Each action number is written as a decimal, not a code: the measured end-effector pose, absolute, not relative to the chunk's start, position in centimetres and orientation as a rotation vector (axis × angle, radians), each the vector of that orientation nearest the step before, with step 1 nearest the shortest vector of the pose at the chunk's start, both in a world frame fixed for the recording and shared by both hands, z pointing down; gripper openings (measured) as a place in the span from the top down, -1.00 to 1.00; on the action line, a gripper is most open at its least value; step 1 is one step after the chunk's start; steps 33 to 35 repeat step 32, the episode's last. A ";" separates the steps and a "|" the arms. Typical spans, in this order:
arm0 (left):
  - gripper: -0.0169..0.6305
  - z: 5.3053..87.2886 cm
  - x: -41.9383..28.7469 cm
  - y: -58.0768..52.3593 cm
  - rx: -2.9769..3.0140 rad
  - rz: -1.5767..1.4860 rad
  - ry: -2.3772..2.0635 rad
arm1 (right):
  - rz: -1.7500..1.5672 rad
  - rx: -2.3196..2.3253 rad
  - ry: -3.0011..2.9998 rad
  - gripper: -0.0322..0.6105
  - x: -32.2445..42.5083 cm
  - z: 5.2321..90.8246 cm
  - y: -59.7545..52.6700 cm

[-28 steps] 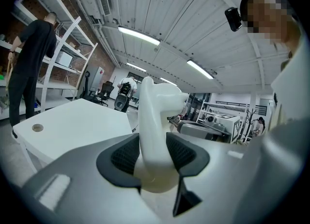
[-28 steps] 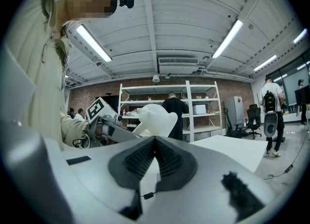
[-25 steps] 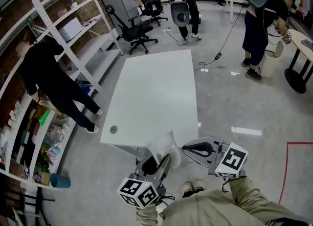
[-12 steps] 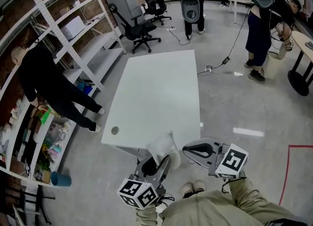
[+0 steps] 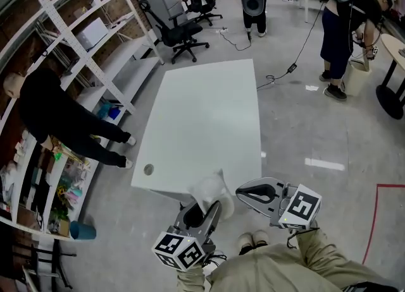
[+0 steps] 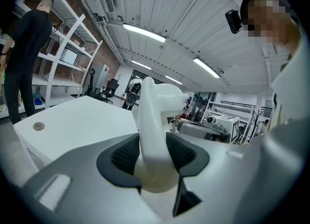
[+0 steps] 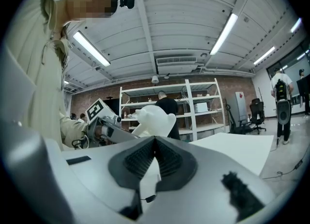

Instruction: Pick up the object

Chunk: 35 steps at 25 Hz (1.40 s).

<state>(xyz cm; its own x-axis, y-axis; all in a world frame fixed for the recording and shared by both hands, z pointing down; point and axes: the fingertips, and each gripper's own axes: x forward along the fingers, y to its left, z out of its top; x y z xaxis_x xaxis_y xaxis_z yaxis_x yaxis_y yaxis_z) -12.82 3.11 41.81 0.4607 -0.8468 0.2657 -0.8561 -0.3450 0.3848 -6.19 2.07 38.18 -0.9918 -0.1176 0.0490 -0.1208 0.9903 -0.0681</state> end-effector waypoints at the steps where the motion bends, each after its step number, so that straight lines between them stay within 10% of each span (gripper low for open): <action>1: 0.40 41.9 -12.8 2.9 2.240 0.028 -1.418 | 0.117 0.185 -3.090 0.89 -6.2 38.3 1.9; 35: 0.40 42.4 -11.8 1.0 2.224 0.026 -1.400 | 0.140 0.164 -3.094 0.89 -5.6 39.0 -0.3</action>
